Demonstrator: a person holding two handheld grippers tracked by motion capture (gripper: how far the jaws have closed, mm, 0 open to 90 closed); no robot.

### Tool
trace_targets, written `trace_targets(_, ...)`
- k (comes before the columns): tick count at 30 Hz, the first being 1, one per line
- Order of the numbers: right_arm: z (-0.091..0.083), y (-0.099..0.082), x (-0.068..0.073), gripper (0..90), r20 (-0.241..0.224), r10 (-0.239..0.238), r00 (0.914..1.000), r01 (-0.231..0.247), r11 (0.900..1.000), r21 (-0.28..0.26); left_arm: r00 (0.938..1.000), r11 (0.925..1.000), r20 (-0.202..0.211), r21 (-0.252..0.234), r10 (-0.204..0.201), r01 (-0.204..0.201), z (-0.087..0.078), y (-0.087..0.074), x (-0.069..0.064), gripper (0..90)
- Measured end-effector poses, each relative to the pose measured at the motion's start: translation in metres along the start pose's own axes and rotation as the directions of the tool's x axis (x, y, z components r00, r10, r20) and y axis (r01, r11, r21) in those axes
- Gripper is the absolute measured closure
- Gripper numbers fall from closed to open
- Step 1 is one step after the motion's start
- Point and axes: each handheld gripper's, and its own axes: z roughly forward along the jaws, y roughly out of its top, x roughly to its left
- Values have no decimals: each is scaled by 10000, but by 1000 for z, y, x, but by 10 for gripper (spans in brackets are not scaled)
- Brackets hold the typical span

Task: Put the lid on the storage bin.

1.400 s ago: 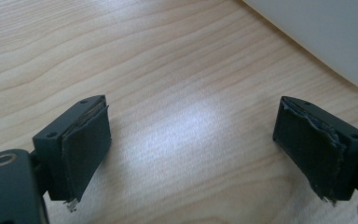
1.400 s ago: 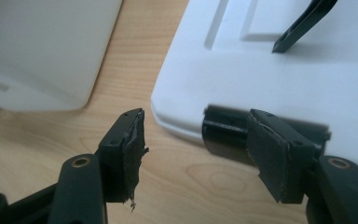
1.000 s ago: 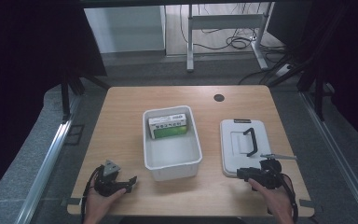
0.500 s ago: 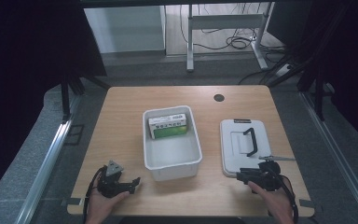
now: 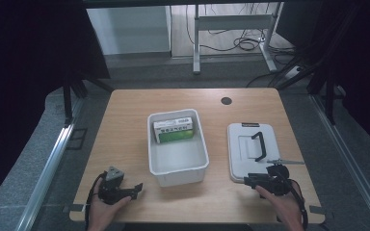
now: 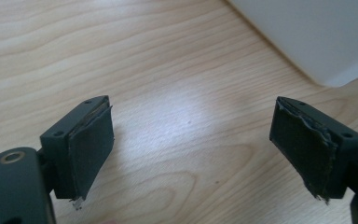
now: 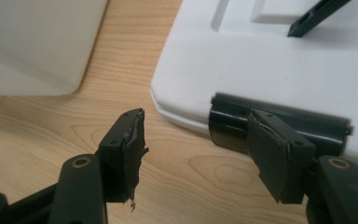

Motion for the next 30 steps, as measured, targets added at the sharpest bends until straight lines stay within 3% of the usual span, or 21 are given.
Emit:
trace_targets(3,-2,1,1,377,-34,74,10000,-75,9999,-73,10000,10000,-5,-52,34,-34,-1,0,-1,145)
trace_targets(13,-20,4,-1,377,187,351,9992,-350,9993,-91,9969,9968,-16,165,785,-785,4,-1,-8,145)
trace_targets(21,-21,12,-1,382,290,363,9989,-368,9991,192,9958,9955,-17,250,910,-909,6,-2,-7,147)
trace_targets(30,-22,24,2,408,99,255,9996,-258,9988,406,9935,9930,-34,315,1142,-1140,7,-3,-7,152)
